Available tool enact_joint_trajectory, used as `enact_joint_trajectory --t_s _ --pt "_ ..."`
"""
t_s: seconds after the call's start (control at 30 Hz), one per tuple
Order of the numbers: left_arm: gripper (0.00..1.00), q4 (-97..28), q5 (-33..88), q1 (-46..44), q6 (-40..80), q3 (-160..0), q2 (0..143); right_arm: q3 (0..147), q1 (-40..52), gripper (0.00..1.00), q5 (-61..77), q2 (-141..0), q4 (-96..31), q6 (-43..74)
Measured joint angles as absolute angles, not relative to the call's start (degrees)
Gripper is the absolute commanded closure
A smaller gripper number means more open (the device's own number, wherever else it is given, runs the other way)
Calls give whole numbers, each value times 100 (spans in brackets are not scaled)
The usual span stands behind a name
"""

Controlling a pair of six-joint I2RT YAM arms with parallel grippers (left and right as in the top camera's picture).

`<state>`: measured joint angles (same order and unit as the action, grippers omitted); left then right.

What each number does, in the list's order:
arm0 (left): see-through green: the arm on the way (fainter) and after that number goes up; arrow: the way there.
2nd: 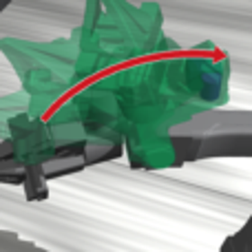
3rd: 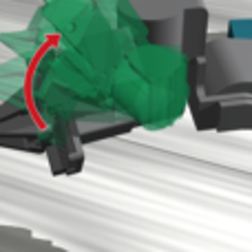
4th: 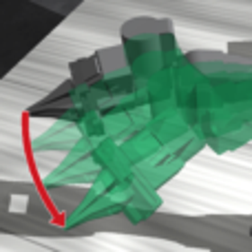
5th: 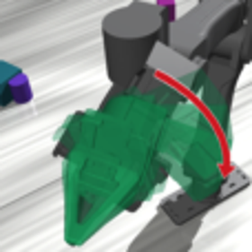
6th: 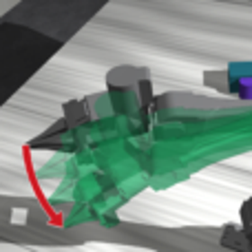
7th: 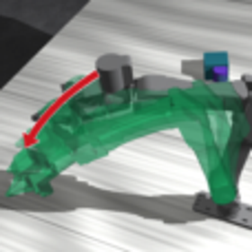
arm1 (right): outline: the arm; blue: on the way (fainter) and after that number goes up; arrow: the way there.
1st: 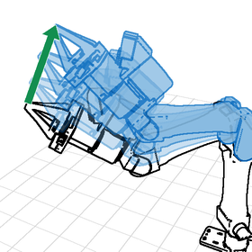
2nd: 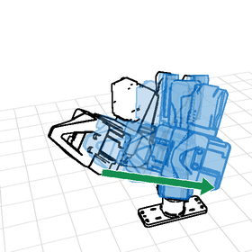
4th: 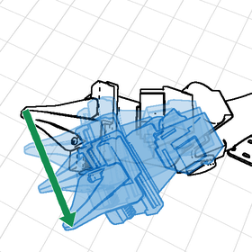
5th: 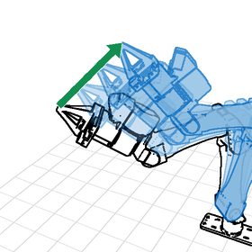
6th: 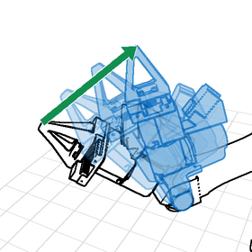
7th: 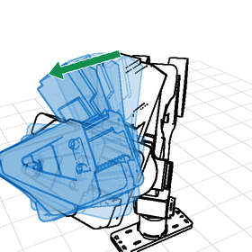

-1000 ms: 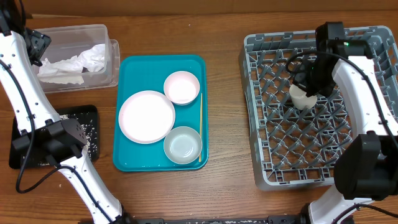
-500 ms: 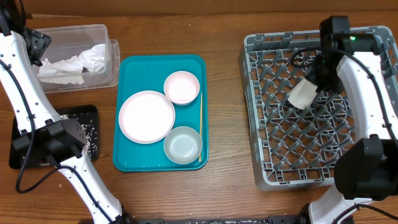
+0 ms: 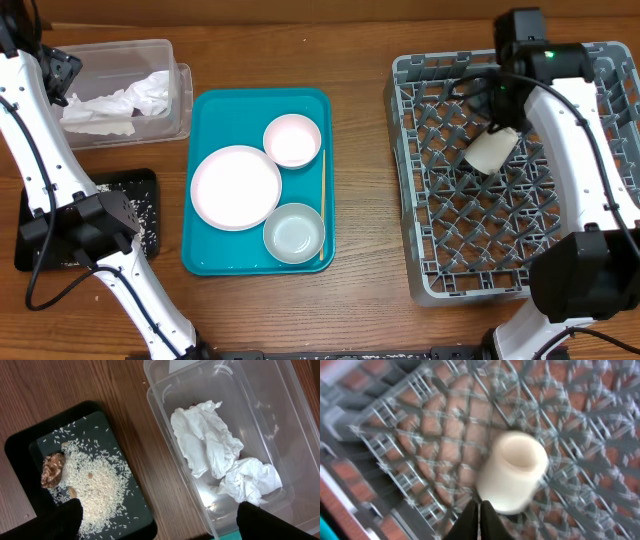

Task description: Sort waste into correct bins and load items into the dishwasher

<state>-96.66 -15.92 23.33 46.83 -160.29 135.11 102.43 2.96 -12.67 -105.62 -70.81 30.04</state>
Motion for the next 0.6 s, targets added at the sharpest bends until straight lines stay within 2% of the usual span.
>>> enact_joint_trajectory --t_s 0.37,0.6 --pt "0 -9666 -1592 2333 4685 -16029 13511 10243 -558 96 -1273 -11026 -6810 2947" --pt "0 -9666 -1592 2333 4683 -16029 13511 10232 -471 96 -838 -11330 -7024 2738"
